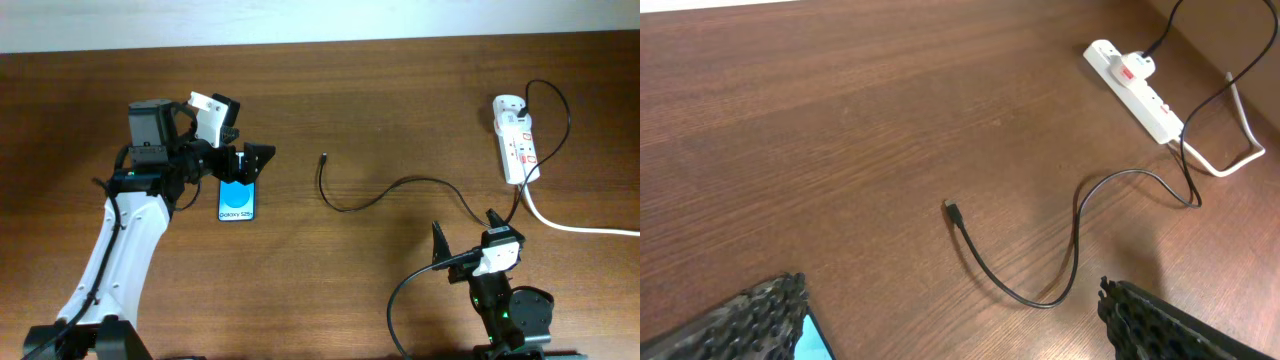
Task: Plug charger to phone and switch on socket
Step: 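Move the left gripper over the Galaxy phone and grasp its top edge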
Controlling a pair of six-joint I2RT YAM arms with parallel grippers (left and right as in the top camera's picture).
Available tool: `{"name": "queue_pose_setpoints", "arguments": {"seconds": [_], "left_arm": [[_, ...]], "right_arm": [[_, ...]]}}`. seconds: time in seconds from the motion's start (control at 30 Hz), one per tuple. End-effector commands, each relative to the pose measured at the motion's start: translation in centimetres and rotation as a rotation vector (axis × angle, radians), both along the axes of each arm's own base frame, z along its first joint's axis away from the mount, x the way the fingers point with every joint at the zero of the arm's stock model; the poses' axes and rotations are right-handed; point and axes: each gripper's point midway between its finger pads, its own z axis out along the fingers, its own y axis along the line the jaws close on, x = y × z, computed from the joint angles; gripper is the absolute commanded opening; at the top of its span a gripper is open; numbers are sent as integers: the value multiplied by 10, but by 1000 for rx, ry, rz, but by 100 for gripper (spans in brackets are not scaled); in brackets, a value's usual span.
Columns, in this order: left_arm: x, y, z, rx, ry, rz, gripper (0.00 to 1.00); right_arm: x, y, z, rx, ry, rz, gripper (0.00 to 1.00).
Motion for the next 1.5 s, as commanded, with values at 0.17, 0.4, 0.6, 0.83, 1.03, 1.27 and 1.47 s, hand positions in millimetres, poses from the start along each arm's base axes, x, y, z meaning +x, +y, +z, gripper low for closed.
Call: {"name": "queue_pose_setpoints", "arguments": {"seconds": [0.17,0.4,0.6,0.83,1.03,1.27,1.47], "left_arm": [[32,20,22,13,-33,184,100],[32,38,30,340,47,452,98],[26,27,-57,493,417,367,100],[-5,47,-154,694,729,341,99],[4,48,-186,680,760,386,99],[9,49,-185,683,744,399,99],[29,53,-154,700,688,430,99]], "right_arm": [[-1,3,-2,5,5,17,98],[-1,3,-2,5,5,18,98],[-1,3,-2,5,5,17,98],[-1,3,-2,5,5,17,98],[-1,3,-2,5,5,17,98],[-1,3,-2,5,5,17,98],[-1,3,-2,5,5,17,98]]}}
